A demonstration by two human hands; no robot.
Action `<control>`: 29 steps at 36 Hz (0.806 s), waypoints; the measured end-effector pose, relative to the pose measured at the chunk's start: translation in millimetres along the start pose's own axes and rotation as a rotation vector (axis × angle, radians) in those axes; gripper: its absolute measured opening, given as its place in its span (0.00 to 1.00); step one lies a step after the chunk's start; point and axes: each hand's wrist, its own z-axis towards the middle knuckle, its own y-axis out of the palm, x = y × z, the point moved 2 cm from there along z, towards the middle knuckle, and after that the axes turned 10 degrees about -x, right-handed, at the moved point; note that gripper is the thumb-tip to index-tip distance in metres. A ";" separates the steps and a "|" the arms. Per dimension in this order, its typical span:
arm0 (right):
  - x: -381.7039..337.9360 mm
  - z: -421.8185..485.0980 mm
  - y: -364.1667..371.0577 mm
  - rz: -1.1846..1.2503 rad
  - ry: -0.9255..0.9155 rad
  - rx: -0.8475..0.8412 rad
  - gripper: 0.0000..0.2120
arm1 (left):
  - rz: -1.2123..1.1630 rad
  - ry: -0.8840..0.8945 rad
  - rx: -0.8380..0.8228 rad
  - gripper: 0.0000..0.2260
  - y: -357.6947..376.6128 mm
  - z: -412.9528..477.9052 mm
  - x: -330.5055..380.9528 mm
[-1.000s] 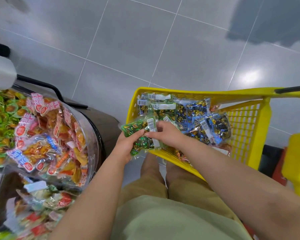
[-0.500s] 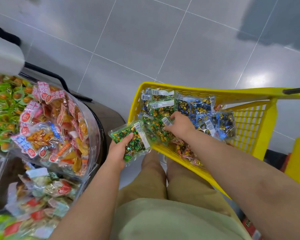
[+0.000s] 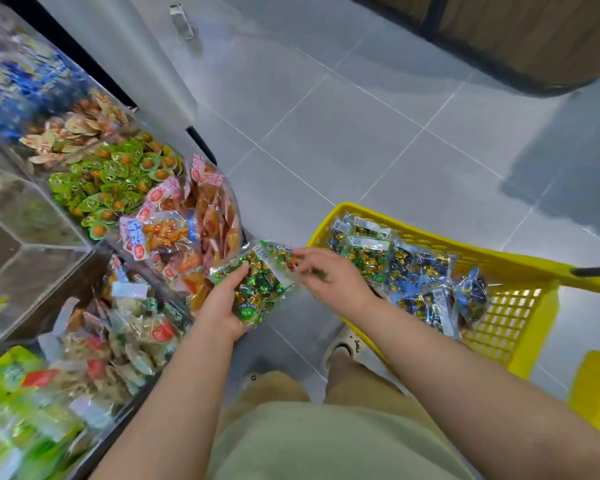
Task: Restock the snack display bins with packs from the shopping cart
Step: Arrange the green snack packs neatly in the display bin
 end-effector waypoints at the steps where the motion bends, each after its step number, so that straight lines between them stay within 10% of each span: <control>1: -9.4 1.4 10.0 -0.020 -0.024 -0.039 0.03 | -0.037 0.031 -0.013 0.14 -6.3 -7.3 5.4; 6: -59.7 4.8 58.5 0.016 -0.127 -0.134 0.18 | -0.120 0.185 -0.078 0.14 -60.3 -46.6 26.9; 11: -110.2 13.0 125.1 0.363 -0.069 -0.036 0.11 | -0.152 0.276 -0.050 0.10 -130.7 -95.5 37.2; 18: -143.4 43.0 242.9 0.156 0.244 -0.300 0.50 | -0.184 0.358 0.019 0.07 -238.7 -151.8 34.7; 23: -168.9 51.8 308.7 0.217 0.301 -0.385 0.56 | -0.221 0.340 0.125 0.09 -304.3 -181.3 28.4; 29: -193.9 63.9 353.2 0.391 0.349 -0.361 0.52 | -0.253 0.393 0.374 0.39 -370.7 -199.3 25.8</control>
